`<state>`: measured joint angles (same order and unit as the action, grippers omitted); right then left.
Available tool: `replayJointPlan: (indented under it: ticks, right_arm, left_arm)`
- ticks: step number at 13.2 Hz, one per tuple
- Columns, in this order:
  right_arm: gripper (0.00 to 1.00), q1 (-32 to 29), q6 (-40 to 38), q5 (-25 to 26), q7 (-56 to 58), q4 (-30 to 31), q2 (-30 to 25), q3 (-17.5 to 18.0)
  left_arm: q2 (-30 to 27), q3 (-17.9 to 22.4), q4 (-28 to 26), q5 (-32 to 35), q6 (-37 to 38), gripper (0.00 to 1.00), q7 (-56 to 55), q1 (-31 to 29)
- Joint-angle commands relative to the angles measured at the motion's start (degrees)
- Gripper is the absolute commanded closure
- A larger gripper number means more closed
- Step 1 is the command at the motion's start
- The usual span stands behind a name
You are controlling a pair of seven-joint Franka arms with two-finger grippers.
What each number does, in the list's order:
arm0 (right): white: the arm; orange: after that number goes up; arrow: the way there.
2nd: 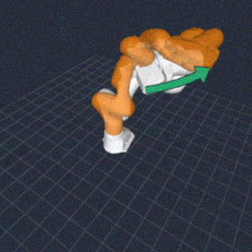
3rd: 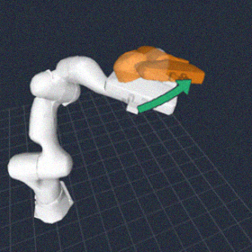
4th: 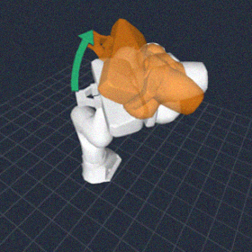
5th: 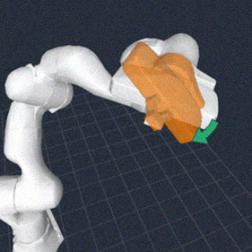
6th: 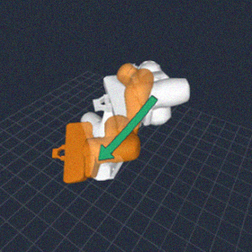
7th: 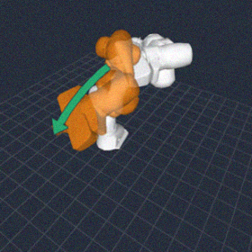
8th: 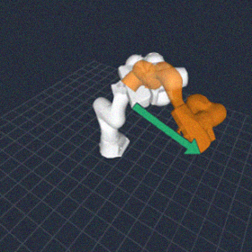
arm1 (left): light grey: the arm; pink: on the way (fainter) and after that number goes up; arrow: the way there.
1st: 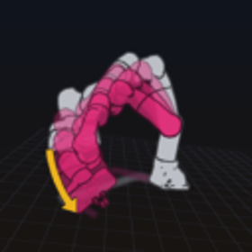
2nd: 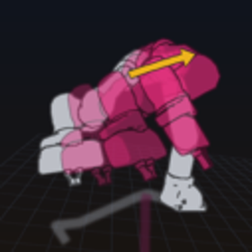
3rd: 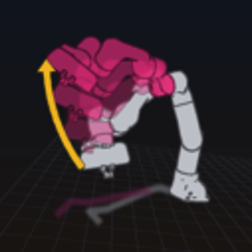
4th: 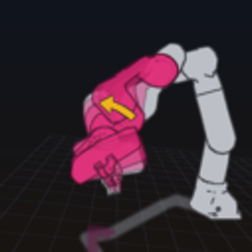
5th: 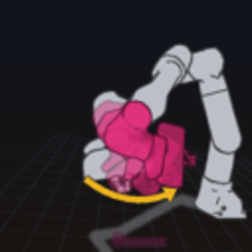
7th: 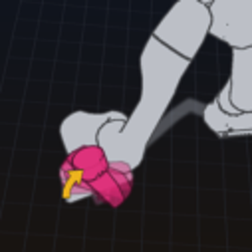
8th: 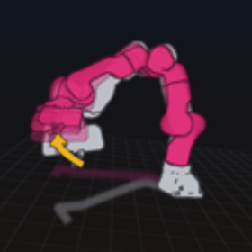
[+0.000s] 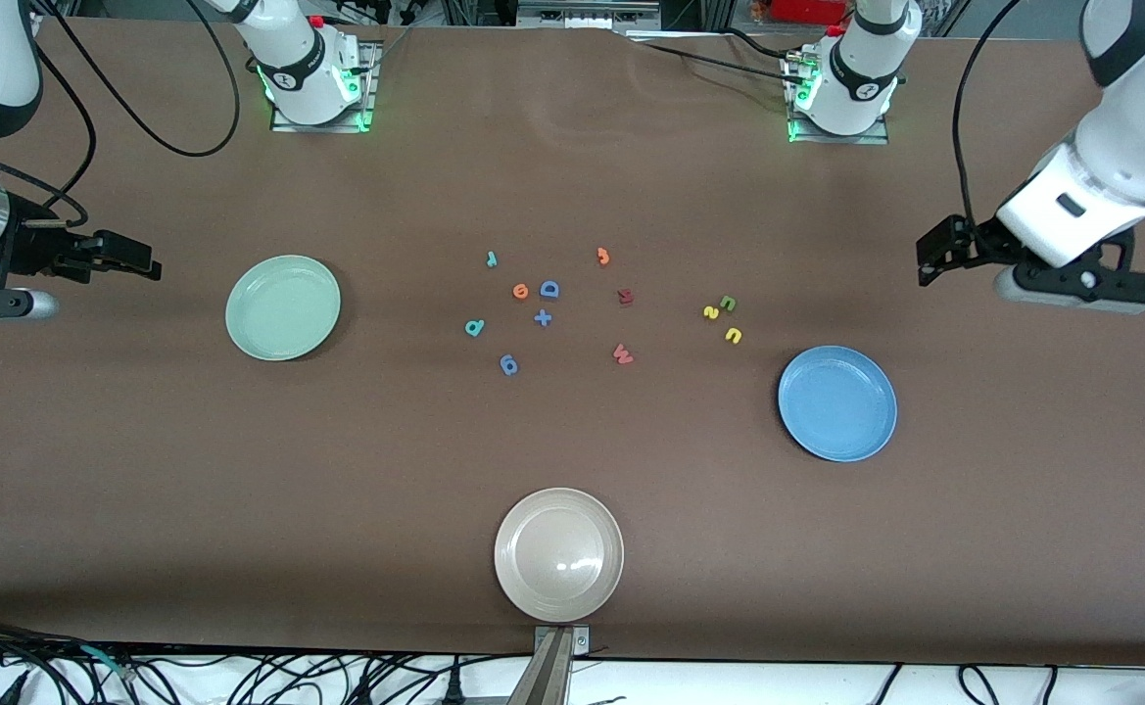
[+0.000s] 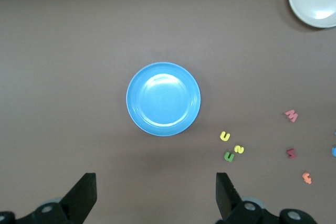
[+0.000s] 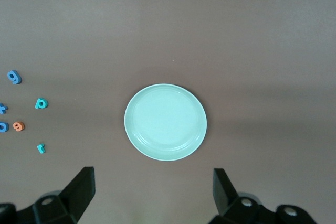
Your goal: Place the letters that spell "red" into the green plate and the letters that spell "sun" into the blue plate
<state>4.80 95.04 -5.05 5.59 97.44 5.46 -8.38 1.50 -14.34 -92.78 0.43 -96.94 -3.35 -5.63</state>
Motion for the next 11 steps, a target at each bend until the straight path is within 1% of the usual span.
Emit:
replayJointPlan:
  ticks: [1,4,7,11]
  right_arm:
    - [0.01,0.1,-1.3,-1.1,-0.4,-1.4,0.5,-0.1]
    - [0.01,0.0,-1.3,-1.1,-0.3,-1.4,0.5,-0.1]
    - [0.01,0.0,-2.3,-1.2,-0.7,-1.2,0.5,-0.2]
    - [0.01,-0.1,-2.3,-1.2,-0.8,-0.9,0.4,-0.2]
  left_arm:
    - [-3.4,1.8,-1.8,-1.9,1.6,0.00,0.7,0.2]
    - [-1.2,1.7,-1.5,-0.6,2.5,0.00,1.0,0.0]
    - [1.5,1.4,0.9,0.8,2.4,0.00,0.7,0.7]
    - [1.6,1.2,1.3,1.3,2.3,0.00,0.4,0.8]
